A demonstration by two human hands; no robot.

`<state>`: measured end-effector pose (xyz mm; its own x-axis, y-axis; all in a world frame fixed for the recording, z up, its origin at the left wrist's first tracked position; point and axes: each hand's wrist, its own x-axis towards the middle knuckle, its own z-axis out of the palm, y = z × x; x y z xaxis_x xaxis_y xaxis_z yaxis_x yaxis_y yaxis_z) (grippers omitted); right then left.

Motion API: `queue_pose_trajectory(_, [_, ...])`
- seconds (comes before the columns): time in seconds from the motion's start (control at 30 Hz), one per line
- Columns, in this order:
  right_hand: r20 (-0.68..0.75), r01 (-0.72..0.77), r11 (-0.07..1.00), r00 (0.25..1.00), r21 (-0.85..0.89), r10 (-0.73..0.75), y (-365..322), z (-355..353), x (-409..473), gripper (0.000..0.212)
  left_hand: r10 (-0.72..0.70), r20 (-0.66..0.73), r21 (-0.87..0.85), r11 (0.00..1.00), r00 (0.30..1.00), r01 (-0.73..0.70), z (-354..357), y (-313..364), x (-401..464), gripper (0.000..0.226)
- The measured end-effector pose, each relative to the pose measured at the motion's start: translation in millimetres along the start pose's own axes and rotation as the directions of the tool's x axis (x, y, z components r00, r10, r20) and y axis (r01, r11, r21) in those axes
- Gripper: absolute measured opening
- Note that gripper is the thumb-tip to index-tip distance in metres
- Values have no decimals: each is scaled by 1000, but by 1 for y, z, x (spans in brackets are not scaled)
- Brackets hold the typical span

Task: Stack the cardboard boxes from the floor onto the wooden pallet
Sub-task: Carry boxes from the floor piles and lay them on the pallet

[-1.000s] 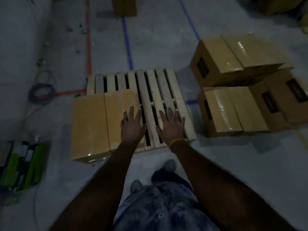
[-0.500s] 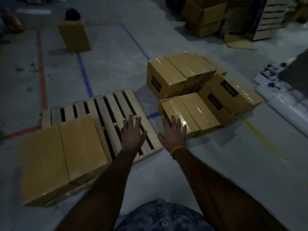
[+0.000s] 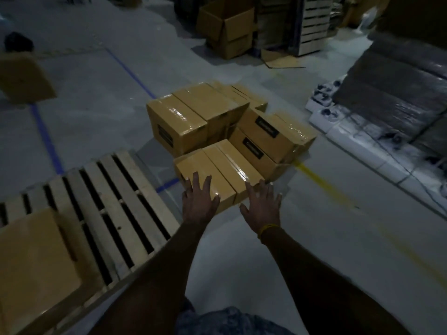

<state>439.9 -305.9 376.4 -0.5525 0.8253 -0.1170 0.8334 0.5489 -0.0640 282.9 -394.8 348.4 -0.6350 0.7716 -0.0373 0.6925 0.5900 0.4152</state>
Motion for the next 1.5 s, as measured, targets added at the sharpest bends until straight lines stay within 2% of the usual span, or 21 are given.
queue_pose_trajectory(0.17, [20,-46,998,999,37,46,38,5,41,69,41,48,21,999,998,-42,26,40,51,73])
queue_pose_trajectory(0.43, [31,-155,986,988,54,154,100,-12,161,68,136,70,15,990,988,-137,52,109,180,72])
queue_pose_trajectory(0.67, [43,-235,957,972,168,231,138,-36,248,69,213,82,30,976,974,-216,72,174,277,71])
queue_pose_trajectory(0.9, [43,-261,950,965,169,258,230,-38,332,68,231,91,28,972,969,-234,117,255,347,73])
queue_pose_trajectory(1.1, [45,-213,960,977,182,208,339,-46,407,67,168,86,33,985,982,-171,163,354,403,73])
queue_pose_trajectory(1.3, [73,-157,970,987,183,146,445,-68,478,68,78,68,-33,997,995,-76,196,457,452,73])
queue_pose_trajectory(1.5, [110,-108,968,990,228,84,487,-72,542,67,11,94,1,1000,996,-11,221,501,502,73])
